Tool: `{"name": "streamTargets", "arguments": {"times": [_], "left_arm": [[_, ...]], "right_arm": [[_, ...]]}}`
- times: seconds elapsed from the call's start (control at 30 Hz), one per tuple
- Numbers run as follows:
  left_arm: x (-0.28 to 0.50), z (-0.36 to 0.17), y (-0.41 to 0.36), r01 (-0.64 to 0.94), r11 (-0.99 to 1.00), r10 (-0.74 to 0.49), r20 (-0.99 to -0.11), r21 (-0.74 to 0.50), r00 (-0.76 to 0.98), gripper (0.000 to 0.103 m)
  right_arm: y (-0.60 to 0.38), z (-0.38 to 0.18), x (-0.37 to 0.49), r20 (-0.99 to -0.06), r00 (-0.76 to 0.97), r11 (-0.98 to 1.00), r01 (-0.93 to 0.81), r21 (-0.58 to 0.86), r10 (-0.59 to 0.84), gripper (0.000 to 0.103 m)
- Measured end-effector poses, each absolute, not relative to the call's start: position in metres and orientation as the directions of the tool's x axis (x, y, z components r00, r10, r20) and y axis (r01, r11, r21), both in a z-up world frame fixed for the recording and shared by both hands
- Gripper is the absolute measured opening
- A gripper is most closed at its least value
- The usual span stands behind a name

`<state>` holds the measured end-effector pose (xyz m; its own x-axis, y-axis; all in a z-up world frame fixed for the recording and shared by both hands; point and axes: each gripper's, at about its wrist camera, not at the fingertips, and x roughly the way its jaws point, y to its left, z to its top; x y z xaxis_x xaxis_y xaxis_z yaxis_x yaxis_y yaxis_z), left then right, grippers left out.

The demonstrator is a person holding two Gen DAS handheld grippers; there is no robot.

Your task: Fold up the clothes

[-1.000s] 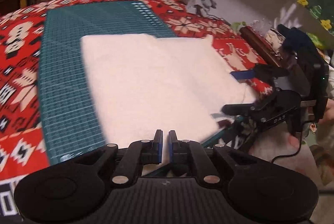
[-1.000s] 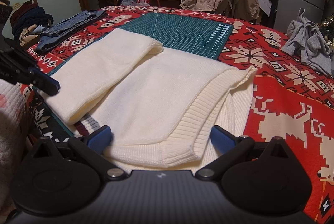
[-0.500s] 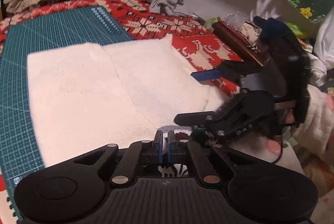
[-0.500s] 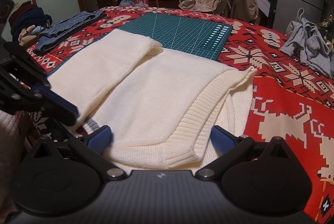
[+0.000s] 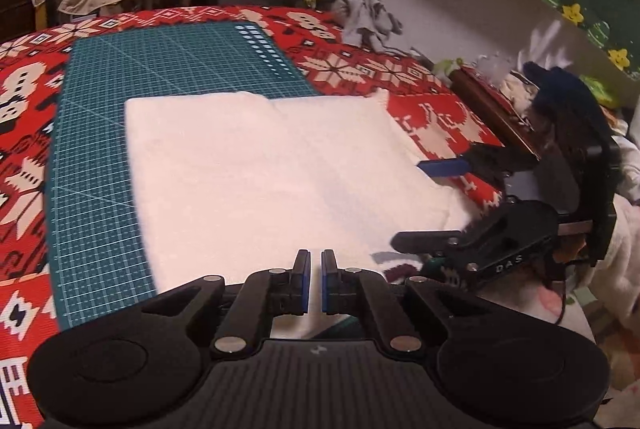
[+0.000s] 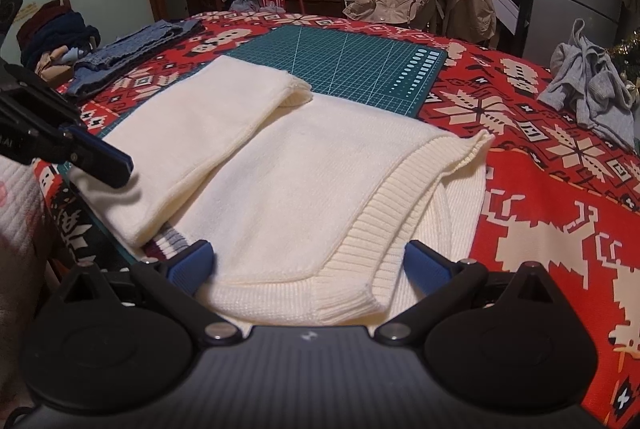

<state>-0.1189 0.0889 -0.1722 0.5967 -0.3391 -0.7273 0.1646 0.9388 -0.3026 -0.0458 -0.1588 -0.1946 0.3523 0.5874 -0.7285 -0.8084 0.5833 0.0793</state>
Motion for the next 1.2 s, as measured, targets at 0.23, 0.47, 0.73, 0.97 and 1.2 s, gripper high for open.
{"name": "streamTargets", "arguments": {"times": [0.23,0.47,0.73,0.97,1.2], "left_arm": [[-0.125,-0.17,0.103,0.15,0.954,-0.294,-0.714,-0.259,0.635,0.004],[-0.127,-0.181,0.117,0.091,0.958,-0.265,-0.716,-0.273,0.645,0.004],[-0.127,-0.186,0.115,0.109,0.939,-0.317,-0.698,-0.326,0.642,0.004],[-0.126,-0.188,0.106,0.145,0.928,-0.355,-0.698,-0.343,0.623,0.003],[-0.123,-0.174,0.122,0.119,0.914,-0.366,-0.659,-0.388,0.657,0.003]], "right_arm": [[-0.166,-0.181,-0.044,-0.761,0.341,0.623,-0.776,0.104,0.551,0.102],[-0.145,-0.145,-0.056,-0.71,0.355,0.527,-0.849,0.026,0.608,0.092],[-0.064,-0.148,-0.064,-0.722,0.18,0.358,-0.928,0.1,0.668,0.009],[-0.056,-0.153,-0.065,-0.745,0.158,0.365,-0.923,0.122,0.648,0.001],[-0.065,-0.153,-0.056,-0.755,0.19,0.439,-0.887,0.142,0.628,0.003]]}}
